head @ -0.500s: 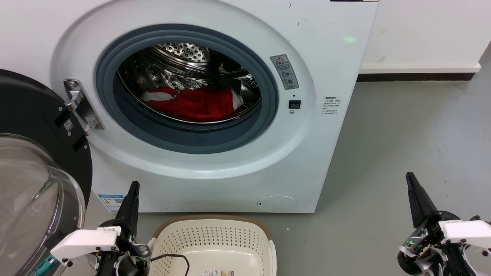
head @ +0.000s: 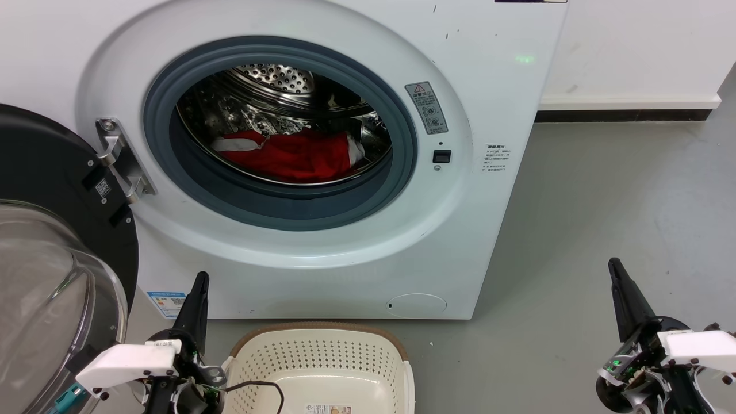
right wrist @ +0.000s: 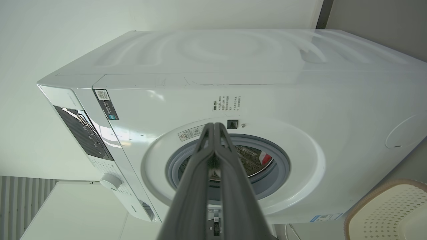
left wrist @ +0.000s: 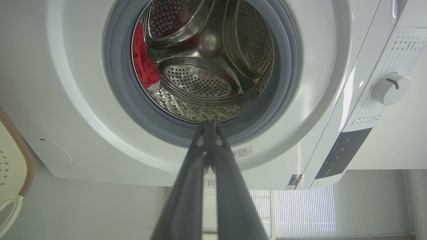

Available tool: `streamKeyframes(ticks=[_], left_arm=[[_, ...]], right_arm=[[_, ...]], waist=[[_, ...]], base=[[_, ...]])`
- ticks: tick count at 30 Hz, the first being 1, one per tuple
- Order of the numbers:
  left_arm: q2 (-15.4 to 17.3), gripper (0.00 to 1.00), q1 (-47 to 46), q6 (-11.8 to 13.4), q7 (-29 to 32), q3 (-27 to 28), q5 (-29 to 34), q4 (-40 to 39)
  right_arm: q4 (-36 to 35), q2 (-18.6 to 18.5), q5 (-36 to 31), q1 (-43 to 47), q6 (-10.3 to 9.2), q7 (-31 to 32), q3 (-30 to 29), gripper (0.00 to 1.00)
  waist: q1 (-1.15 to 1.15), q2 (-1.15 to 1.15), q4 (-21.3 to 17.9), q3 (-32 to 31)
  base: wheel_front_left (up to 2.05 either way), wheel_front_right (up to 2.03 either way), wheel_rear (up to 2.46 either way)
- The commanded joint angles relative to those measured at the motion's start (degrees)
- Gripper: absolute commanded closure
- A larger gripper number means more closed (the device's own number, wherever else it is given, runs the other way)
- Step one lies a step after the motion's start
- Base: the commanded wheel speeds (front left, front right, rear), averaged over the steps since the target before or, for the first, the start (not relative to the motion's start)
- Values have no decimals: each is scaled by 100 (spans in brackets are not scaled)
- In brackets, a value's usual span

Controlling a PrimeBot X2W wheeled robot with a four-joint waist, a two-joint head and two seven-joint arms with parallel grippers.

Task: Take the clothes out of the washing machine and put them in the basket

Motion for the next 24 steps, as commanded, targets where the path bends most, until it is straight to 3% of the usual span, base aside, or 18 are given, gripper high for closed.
streamKeyframes(ticks=[1,5,6,15,24], left_arm=[[-8,100,-30,-10,9,13,3,-3],[-8,100,-30,-10,9,13,3,-3],[0,0,1,1,-1,-2,0,8],[0,0,-79,1,-245,-233,126,-96],[0,0,-157,1,-486,-394,994,-361]], right_arm=[[8,21,-24,-77,-2,3,2,100],[8,21,-24,-77,-2,3,2,100],[6,0,1,1,0,-1,0,0],[-168,2,-254,79,0,-243,129,0],[-428,3,-1269,129,0,-483,145,0]], waist=[[0,0,0,0],[0,0,0,0],[0,0,0,0],[0,0,-5,6],[0,0,-12,9]], base=[[0,0,0],[0,0,0],[0,0,0],[0,0,0],[0,0,0]])
